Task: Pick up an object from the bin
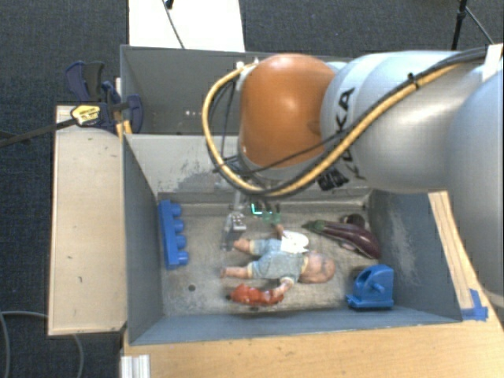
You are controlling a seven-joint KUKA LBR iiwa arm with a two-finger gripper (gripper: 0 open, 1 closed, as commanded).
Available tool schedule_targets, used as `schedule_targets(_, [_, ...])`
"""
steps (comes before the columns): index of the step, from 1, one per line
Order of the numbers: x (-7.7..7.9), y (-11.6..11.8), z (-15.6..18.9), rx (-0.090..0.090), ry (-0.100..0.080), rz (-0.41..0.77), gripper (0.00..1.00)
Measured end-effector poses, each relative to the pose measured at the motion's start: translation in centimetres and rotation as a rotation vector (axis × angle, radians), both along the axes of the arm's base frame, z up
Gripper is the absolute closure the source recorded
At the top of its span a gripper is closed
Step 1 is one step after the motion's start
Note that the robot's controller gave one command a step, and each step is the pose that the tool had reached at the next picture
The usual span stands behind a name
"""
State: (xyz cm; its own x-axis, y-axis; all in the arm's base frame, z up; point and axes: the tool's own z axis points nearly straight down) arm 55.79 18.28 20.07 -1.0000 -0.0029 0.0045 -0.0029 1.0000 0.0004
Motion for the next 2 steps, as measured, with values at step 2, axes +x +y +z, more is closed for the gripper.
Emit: schedule_targets(2, [0.4, -2.7, -3.8, 0.002, -0.011, 0.089, 0.00])
